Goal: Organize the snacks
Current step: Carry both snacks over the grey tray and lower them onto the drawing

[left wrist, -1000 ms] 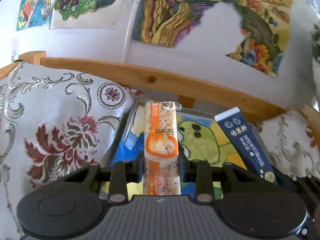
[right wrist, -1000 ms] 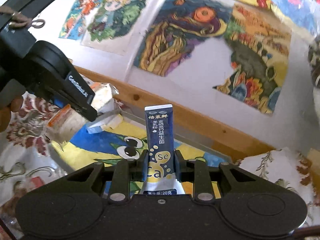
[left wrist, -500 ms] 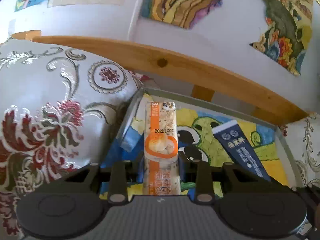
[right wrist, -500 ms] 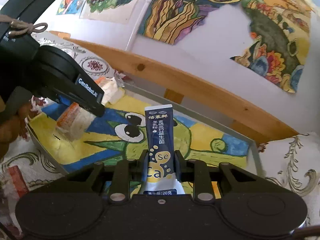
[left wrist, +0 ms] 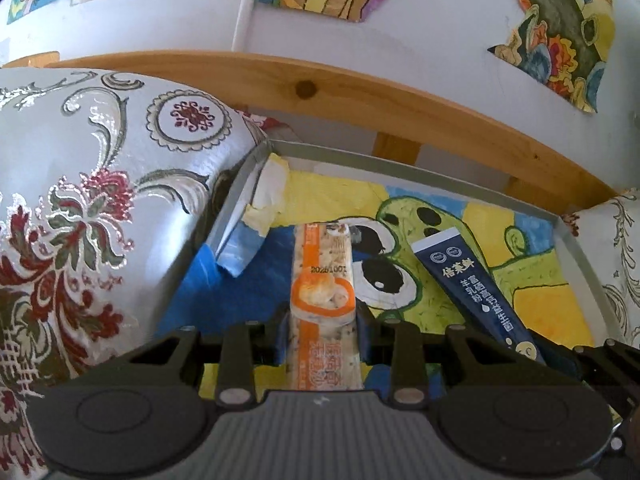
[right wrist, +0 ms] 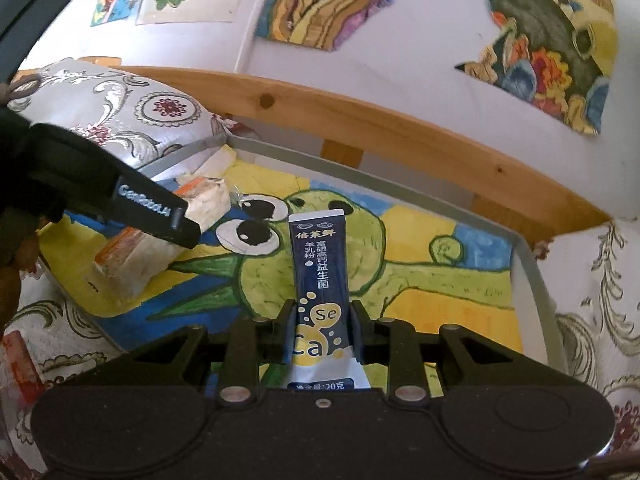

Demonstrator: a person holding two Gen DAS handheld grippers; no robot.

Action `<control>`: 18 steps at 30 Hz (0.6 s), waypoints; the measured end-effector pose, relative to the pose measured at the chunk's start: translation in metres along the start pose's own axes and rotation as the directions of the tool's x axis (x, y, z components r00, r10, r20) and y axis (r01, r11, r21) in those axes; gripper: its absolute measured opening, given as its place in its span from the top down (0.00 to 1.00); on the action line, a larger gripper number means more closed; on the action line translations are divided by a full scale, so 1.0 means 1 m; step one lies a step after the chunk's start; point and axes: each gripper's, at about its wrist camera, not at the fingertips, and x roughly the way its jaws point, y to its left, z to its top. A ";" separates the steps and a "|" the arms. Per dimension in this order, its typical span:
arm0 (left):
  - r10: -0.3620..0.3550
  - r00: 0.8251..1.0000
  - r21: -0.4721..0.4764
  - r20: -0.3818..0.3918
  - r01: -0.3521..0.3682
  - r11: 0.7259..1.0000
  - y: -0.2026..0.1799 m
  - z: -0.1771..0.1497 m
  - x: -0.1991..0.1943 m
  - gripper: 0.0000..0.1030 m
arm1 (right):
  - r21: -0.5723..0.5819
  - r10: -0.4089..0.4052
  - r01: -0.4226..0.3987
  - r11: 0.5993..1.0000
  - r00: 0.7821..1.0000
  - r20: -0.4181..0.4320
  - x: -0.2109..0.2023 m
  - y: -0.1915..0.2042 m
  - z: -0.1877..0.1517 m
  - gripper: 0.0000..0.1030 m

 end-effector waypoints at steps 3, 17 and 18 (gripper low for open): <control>-0.001 1.000 0.020 -0.002 0.001 1.000 -0.002 -0.001 -0.001 0.65 | 0.018 -0.008 0.008 1.000 1.000 -0.014 0.002 -0.003 -0.001 0.66; -0.002 0.999 0.035 0.049 0.000 0.999 -0.014 0.005 -0.031 0.30 | 0.071 -0.086 0.081 0.994 0.994 0.071 -0.036 -0.028 0.011 0.25; 0.004 0.998 0.035 0.060 -0.006 0.999 -0.015 0.005 -0.036 0.23 | 0.075 -0.091 0.085 0.994 0.993 0.081 -0.041 -0.029 0.012 0.24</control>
